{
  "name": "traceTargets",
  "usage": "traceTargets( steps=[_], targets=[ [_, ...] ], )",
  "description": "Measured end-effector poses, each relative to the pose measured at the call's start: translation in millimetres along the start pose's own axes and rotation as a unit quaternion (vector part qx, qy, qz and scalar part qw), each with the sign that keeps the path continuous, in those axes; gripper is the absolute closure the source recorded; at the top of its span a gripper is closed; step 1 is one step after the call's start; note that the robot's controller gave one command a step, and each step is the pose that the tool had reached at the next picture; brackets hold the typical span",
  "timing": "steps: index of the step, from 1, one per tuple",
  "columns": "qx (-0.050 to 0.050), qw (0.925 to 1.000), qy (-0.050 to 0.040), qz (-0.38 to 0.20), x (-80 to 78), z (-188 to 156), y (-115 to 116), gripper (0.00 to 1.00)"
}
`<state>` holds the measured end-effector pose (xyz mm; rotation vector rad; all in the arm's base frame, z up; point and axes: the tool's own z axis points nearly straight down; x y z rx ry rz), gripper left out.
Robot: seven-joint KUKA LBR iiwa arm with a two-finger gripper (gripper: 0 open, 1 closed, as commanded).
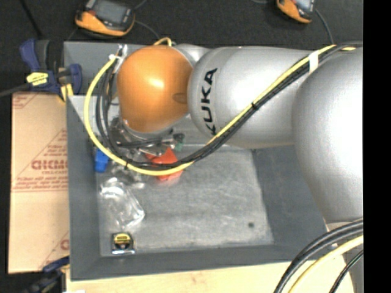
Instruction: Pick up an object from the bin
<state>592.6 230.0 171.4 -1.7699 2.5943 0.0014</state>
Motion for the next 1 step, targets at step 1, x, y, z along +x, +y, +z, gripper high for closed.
traceTargets(
  steps=[1],
  targets=[
    [0.000, 1.0000, -0.0010, 0.002, -0.3, -1.3, -0.2, 0.00]
  ],
)
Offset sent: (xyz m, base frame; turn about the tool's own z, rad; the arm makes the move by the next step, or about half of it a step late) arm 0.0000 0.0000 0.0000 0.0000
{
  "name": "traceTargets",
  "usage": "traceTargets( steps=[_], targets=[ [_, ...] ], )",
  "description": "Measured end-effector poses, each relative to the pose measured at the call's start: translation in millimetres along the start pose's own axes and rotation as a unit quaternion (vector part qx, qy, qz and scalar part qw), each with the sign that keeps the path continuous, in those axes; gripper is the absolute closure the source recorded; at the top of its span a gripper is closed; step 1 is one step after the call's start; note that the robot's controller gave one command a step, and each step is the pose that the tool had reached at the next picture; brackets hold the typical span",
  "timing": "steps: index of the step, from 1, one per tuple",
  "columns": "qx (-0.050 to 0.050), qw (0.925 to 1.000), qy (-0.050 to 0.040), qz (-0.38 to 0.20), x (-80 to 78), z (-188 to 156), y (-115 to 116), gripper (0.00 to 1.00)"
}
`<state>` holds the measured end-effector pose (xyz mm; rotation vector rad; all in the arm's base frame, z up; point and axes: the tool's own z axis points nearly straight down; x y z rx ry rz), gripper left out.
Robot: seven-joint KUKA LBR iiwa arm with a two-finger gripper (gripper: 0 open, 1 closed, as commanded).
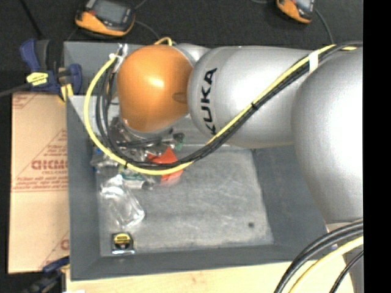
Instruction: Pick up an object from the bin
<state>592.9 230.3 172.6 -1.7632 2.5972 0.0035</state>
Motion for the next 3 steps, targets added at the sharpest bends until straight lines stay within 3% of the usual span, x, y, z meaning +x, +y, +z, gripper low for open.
traceTargets(
  steps=[1, 2, 3],
  targets=[
    [0.004, 0.9982, -0.0005, 0.059, 77.0, -10, -86, 0.00],
    [-0.002, 0.9974, 0.0021, -0.073, 77.0, 71, -34, 0.00],
    [0.005, 0.9978, -0.0007, -0.066, 101.9, 99, -111, 0.00]
  ],
)
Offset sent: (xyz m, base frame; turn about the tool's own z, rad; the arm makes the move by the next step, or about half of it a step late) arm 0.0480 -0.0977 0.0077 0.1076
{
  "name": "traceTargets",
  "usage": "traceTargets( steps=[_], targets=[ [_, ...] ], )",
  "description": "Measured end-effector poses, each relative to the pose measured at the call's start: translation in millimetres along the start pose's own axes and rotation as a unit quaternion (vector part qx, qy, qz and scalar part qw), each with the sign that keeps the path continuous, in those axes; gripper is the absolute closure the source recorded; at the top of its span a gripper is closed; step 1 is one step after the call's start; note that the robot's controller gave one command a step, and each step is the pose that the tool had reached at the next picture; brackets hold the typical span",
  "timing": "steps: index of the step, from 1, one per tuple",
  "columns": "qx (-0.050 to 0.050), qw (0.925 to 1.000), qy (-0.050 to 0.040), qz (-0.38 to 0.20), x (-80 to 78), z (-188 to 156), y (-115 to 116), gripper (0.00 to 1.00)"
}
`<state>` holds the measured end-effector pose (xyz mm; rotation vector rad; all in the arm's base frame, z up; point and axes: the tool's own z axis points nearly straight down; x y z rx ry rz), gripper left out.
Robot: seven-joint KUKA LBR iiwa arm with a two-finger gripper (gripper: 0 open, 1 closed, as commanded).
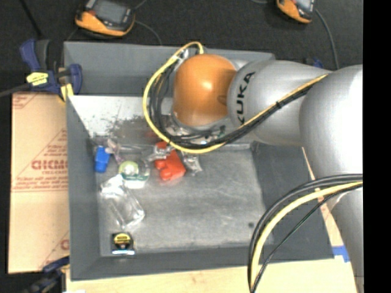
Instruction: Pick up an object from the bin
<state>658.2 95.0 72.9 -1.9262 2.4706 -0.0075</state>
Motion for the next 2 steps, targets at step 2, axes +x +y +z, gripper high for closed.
traceTargets(
  steps=[2],
  targets=[
    [0.000, 0.9999, 0.0001, -0.011, 14.8, -137, 52, 1.00]
  ],
)
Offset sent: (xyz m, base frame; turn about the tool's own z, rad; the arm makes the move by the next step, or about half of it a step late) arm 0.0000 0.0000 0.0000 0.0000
